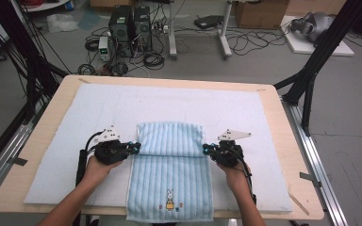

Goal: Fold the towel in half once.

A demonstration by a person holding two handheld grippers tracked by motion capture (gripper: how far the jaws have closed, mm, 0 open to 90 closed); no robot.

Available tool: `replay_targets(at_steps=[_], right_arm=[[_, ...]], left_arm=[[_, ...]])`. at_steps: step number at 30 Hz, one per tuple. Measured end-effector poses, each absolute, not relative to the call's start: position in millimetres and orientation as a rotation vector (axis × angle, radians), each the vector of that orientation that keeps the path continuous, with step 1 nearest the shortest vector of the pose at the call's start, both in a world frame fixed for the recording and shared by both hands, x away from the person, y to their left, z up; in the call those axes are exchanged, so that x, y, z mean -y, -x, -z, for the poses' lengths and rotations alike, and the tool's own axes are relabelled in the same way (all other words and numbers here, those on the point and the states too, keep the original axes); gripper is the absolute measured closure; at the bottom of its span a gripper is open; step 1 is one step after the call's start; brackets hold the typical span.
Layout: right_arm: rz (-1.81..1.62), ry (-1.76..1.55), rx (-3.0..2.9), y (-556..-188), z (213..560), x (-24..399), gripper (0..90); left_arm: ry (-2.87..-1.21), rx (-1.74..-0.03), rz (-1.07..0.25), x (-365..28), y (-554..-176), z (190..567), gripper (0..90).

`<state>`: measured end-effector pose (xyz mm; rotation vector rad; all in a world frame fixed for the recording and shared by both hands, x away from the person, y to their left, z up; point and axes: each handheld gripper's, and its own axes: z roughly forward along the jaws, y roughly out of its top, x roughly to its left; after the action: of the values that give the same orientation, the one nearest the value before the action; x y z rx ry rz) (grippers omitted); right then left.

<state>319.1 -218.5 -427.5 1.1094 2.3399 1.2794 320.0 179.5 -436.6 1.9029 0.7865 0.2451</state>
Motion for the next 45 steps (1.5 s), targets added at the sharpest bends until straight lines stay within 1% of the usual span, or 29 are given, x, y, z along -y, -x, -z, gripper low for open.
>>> replay_targets(at_steps=[2, 3, 5, 8, 11, 13, 15, 19, 23, 29, 33, 35, 40, 41, 43, 44, 45], right_arm=[[-1.269, -1.1, -2.351, -316, 428, 219, 85.7], [-1.258, -1.11, -2.358, -315, 430, 218, 78.6], [-1.262, -1.145, -2.336, -316, 431, 219, 65.6], [-1.29, -1.198, -2.255, -318, 427, 223, 49.7], [-1.297, -1.213, -2.215, -323, 424, 226, 41.3], [-1.289, -1.215, -2.203, -329, 422, 227, 37.5], [-1.283, -1.24, -2.197, -337, 422, 228, 33.5], [-1.279, -1.275, -2.19, -353, 422, 229, 31.0], [-1.261, -1.292, -2.196, -366, 418, 227, 30.4], [-1.235, -1.297, -2.196, -385, 411, 222, 30.5], [-1.199, -1.315, -2.216, -398, 413, 216, 32.3], [-1.171, -1.307, -2.238, -405, 417, 211, 36.0], [-1.11, -1.362, -2.252, -416, 437, 206, 39.5], [-1.11, -1.372, -2.257, -418, 440, 205, 40.9], [-1.077, -1.358, -2.279, -420, 444, 201, 45.5], [-1.048, -1.335, -2.279, -420, 445, 199, 48.3], [-1.009, -1.304, -2.275, -419, 444, 197, 54.7]], left_arm=[[-1.904, -0.795, -0.243, -179, -319, 438, 85.3], [-1.894, -0.813, -0.253, -180, -320, 439, 80.6], [-1.86, -0.87, -0.261, -180, -323, 439, 59.1], [-1.821, -0.911, -0.272, -183, -330, 437, 45.1], [-1.8, -0.927, -0.293, -186, -339, 433, 40.3], [-1.79, -0.932, -0.304, -187, -344, 431, 39.4], [-1.78, -0.95, -0.305, -187, -352, 429, 34.9], [-1.766, -0.975, -0.304, -188, -367, 423, 34.2], [-1.746, -1.01, -0.308, -188, -381, 422, 33.9], [-1.747, -1.052, -0.299, -186, -400, 425, 35.0], [-1.769, -1.077, -0.302, -181, -412, 429, 35.8], [-1.79, -1.09, -0.317, -178, -417, 433, 36.7], [-1.889, -1.109, -0.283, -169, -421, 450, 38.5], [-1.918, -1.089, -0.289, -166, -421, 451, 40.4], [-1.97, -1.048, -0.344, -159, -418, 451, 42.2], [-1.994, -1.03, -0.373, -156, -417, 451, 46.4], [-2.018, -1.022, -0.418, -154, -415, 450, 52.0]])
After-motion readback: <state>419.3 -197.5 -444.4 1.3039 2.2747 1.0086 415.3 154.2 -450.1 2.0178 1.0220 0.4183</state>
